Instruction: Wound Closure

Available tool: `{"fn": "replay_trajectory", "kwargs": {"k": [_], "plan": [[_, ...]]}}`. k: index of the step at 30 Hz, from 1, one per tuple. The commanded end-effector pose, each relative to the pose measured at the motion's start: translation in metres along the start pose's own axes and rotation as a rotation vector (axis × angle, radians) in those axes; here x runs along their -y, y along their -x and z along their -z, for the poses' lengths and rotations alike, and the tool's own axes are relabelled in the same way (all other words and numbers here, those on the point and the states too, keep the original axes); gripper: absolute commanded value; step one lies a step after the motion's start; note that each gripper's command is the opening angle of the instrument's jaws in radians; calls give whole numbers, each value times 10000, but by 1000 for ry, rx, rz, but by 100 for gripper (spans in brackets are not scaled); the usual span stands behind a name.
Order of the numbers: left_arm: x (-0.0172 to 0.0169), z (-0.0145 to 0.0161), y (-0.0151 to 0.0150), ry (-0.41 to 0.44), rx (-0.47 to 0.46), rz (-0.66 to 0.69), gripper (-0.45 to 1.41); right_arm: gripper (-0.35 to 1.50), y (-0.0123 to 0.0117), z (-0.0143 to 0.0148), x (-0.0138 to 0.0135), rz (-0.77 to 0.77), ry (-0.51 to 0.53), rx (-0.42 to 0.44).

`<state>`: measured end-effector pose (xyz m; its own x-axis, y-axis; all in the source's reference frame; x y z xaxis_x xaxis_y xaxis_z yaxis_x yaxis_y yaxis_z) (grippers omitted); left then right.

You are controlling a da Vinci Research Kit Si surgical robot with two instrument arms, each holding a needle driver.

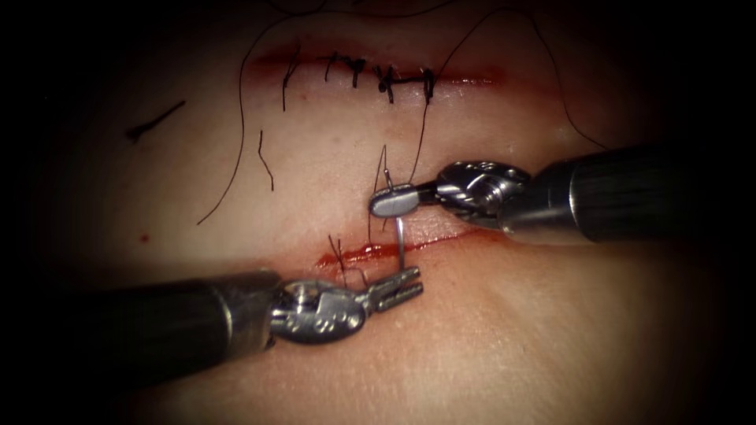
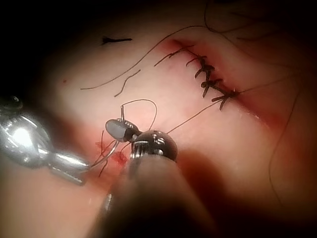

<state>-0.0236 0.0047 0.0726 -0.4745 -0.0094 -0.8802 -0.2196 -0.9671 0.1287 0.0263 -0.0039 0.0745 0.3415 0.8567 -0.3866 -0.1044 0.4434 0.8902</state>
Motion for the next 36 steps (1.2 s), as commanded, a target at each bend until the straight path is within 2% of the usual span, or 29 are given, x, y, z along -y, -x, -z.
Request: {"fn": "replay_trajectory", "kwargs": {"k": [1,4,9,12,13,14,15,17,18,19,20,22,27,31,36], "plan": [[-6,-6,3,8,-10,16,59,-35,1,-5,-7,20,-1,-10],[-6,2,5,28,-28,56,69,-35,0,-5,-14,86,-1,-36],[-6,20,12,56,-32,97,69,-35,2,-6,-23,232,7,-56],[-6,25,21,70,-29,104,57,-35,4,-7,-27,300,11,-57],[-5,25,24,77,-24,107,49,-35,3,-7,-28,311,11,-57],[-4,22,34,94,-13,124,25,-35,1,-4,-29,357,15,-58],[-4,22,34,94,-13,124,25,-35,1,-4,-29,357,15,-58],[-3,17,44,112,2,163,5,-35,-1,-1,-30,425,26,-60],[0,11,59,157,11,235,-35,-35,-3,1,-29,483,29,-61],[0,11,59,157,11,235,-35,-35,-3,1,-29,483,29,-61],[1,9,66,171,15,260,-45,-35,-3,1,-28,500,26,-61],[2,0,90,203,22,353,-45,-35,-2,2,-26,561,8,-60],[2,-8,114,240,16,461,-45,-35,-1,0,-24,627,1,-62],[3,-12,125,271,23,480,-45,-35,-2,-4,-21,674,-5,-73],[2,-17,125,287,43,472,-45,-35,-4,-14,-16,768,-8,-81]]}}
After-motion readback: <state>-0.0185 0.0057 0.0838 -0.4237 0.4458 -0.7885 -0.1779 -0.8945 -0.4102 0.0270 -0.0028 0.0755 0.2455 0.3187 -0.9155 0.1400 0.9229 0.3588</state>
